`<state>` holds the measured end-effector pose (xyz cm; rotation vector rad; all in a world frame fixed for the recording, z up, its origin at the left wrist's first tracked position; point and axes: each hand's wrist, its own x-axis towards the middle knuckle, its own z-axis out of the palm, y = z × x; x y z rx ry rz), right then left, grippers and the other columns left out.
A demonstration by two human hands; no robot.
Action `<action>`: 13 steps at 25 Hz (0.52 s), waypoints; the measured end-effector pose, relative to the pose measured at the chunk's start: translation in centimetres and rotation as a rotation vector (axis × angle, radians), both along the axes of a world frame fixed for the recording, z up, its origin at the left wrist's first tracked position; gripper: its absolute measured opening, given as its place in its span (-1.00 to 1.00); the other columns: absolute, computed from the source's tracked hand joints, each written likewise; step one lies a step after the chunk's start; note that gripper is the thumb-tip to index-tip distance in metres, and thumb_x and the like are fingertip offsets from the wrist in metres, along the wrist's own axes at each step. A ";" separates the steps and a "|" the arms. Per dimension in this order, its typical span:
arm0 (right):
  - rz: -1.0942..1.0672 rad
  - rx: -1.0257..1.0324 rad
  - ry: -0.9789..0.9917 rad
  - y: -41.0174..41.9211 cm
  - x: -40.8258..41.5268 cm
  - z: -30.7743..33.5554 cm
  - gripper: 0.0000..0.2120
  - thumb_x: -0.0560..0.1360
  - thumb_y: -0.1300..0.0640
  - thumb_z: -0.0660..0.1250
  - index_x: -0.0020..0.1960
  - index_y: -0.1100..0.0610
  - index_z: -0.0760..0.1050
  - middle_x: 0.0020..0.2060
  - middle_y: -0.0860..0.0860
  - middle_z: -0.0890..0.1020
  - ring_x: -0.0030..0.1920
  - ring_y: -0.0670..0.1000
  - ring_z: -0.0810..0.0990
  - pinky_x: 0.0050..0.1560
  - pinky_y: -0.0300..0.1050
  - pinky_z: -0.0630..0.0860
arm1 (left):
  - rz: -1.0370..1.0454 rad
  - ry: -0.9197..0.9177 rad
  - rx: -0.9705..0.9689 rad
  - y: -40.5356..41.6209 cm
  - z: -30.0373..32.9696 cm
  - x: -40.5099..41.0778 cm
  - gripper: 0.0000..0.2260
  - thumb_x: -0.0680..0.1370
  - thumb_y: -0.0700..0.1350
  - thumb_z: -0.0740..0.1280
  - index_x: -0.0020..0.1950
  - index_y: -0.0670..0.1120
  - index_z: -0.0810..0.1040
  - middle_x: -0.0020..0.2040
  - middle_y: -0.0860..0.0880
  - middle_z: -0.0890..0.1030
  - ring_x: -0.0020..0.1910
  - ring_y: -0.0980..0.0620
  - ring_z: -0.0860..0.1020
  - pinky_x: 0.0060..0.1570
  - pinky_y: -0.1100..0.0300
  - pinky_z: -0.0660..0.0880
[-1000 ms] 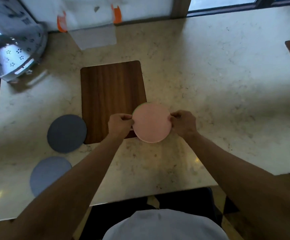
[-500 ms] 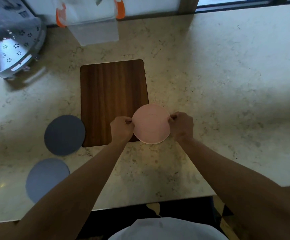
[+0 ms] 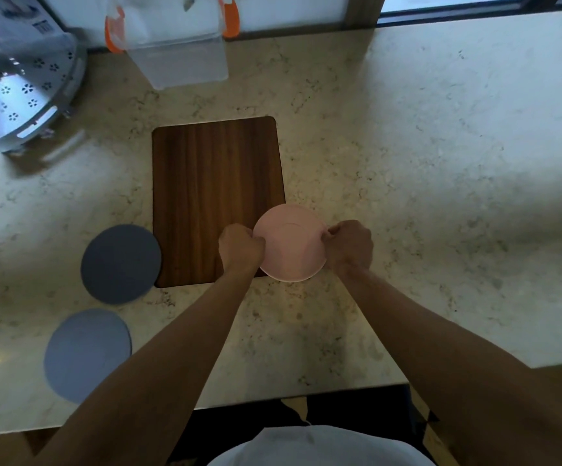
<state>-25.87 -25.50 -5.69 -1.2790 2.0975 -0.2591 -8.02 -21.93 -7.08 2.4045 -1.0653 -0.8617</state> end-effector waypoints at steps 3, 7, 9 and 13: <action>-0.031 0.060 -0.053 -0.4 -0.1 -0.1 -0.79 0.43 0.07 0.40 -0.02 0.14 0.70 -0.10 0.13 0.74 -0.12 0.13 0.70 -0.19 -0.16 0.55 | 0.110 0.086 0.047 -0.6 -0.1 0.3 -0.70 0.38 -0.23 0.41 -0.50 -0.01 0.42 -0.49 0.03 0.46 -0.48 0.07 0.45 -0.33 0.22 0.43; 0.009 0.064 -0.086 -0.8 -0.4 -0.2 -0.81 0.42 0.10 0.38 -0.06 0.15 0.71 -0.17 0.12 0.75 -0.37 -0.02 0.56 -0.40 -0.29 0.36 | 0.205 0.170 0.069 -0.7 -0.1 0.8 -0.80 0.37 -0.20 0.42 -0.41 0.00 0.52 -0.38 0.04 0.55 -0.34 0.03 0.57 -0.24 0.17 0.56; 0.037 0.038 -0.097 -0.6 -0.4 0.1 -0.82 0.44 0.09 0.40 -0.04 0.13 0.71 -0.16 0.11 0.75 -0.42 -0.10 0.50 -0.39 -0.32 0.36 | 0.241 0.221 0.051 -0.4 0.4 1.3 -0.86 0.37 -0.20 0.44 -0.30 0.01 0.56 -0.29 0.05 0.57 -0.27 0.02 0.59 -0.20 0.14 0.59; 0.123 0.000 -0.175 -0.3 2.3 1.1 -0.80 0.43 0.03 0.45 -0.03 0.13 0.70 -0.12 0.09 0.75 -0.19 0.00 0.67 -0.09 -0.18 0.55 | 0.269 0.268 0.027 0.8 1.8 3.8 -0.89 0.38 -0.25 0.44 -0.16 -0.06 0.63 -0.23 0.01 0.59 -0.22 0.01 0.60 -0.19 0.07 0.63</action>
